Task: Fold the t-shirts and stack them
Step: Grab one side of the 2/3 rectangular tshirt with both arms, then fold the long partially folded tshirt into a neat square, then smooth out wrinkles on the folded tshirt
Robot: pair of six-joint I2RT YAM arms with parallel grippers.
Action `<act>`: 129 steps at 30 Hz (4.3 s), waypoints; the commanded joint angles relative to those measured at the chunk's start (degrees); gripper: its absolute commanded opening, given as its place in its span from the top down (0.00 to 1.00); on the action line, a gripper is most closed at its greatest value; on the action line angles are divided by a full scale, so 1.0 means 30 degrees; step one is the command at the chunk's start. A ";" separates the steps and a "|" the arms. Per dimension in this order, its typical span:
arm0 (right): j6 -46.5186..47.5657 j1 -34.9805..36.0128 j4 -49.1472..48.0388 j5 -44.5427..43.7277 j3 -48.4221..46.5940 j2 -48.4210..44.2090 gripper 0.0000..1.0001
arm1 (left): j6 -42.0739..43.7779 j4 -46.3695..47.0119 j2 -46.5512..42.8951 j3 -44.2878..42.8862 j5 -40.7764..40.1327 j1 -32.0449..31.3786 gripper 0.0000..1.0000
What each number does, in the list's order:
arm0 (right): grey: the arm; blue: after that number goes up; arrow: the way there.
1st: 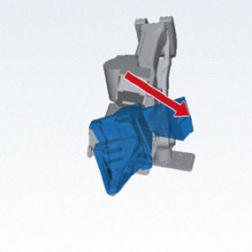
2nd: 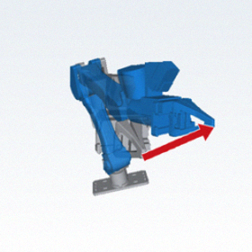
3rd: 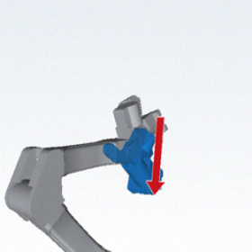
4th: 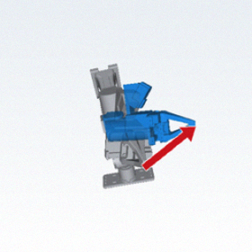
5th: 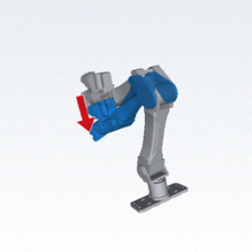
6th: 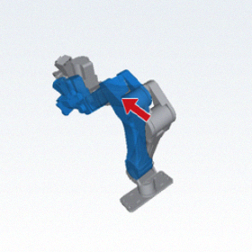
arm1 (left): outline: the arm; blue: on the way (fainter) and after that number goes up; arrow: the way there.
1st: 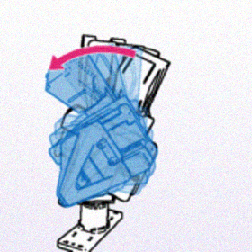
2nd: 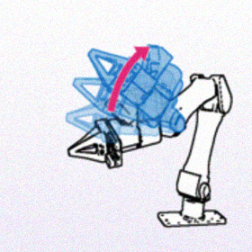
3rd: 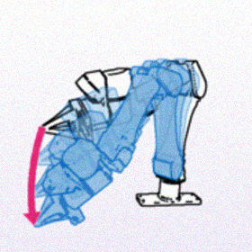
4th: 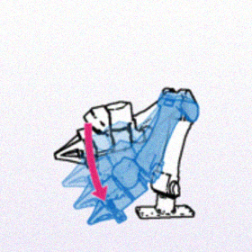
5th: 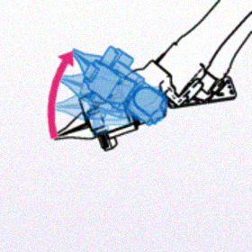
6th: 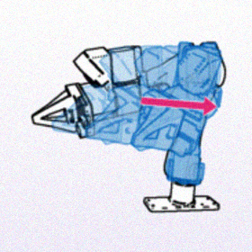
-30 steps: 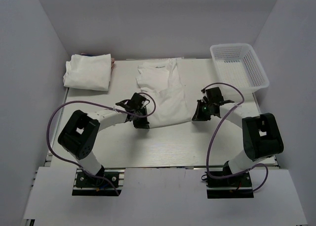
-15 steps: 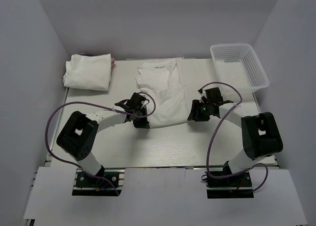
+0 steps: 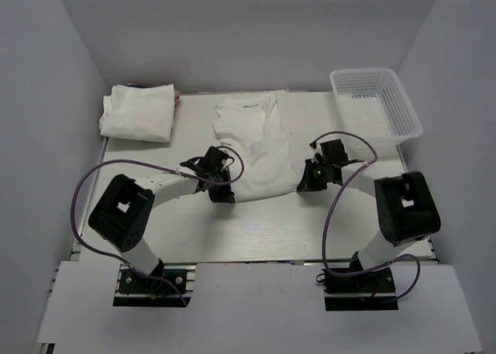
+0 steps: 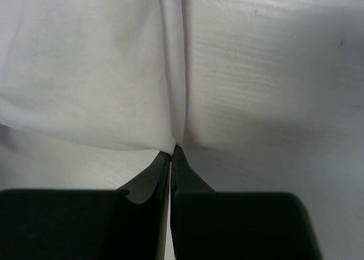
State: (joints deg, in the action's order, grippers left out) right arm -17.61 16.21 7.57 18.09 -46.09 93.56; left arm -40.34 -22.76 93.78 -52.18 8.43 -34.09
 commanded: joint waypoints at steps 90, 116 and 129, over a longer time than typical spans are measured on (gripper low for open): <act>-0.3130 0.1540 -0.0093 0.0383 -0.6528 0.5935 0.10 | 0.1844 0.1613 0.6333 -0.7719 0.4076 0.3952 0.00; 0.1914 0.2478 0.4270 -0.4623 -1.3580 0.4782 0.11 | 0.1727 -0.1732 0.2956 -0.7332 -0.1995 0.3628 0.22; 0.0303 0.2478 0.1753 -0.2630 -1.4200 0.5471 1.00 | 0.2369 -0.0852 0.3607 -0.8799 -0.1256 0.3803 1.00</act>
State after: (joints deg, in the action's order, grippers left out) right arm -16.08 23.70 17.04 8.29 -88.97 116.38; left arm -34.44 -27.20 110.13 -77.01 4.75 -22.83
